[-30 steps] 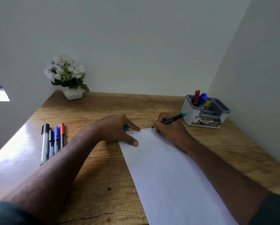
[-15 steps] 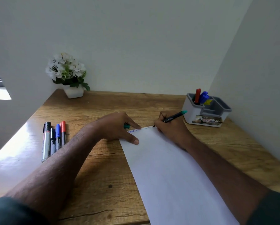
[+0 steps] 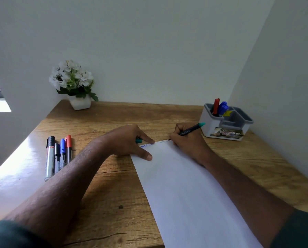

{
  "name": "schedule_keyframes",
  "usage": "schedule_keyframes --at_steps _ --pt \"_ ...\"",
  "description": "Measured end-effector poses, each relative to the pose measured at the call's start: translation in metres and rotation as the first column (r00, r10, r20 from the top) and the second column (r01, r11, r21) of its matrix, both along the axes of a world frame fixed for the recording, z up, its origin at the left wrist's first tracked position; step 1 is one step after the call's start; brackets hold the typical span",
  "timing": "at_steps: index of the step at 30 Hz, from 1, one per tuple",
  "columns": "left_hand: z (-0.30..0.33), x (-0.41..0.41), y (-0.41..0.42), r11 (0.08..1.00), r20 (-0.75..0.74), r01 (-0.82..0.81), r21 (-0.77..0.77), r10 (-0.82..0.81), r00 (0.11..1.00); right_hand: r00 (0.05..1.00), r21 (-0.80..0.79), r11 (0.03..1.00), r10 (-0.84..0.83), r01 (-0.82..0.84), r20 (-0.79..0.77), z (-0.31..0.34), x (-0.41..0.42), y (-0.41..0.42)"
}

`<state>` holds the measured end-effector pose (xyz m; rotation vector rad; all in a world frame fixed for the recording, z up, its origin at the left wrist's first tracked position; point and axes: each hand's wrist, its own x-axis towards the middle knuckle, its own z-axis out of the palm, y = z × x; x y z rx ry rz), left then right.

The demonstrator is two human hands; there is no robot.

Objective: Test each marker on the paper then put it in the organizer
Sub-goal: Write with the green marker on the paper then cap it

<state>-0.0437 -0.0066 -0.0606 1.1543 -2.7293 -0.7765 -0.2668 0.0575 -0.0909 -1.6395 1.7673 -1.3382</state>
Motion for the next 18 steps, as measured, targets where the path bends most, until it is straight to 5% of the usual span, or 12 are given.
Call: schedule_keyframes --at_steps 18 --pt "0.0024 -0.0006 0.0027 1.000 0.011 -0.006 0.002 0.006 1.000 1.000 -0.001 1.000 -0.010 0.010 0.006 -0.0019 -0.0027 -0.0023"
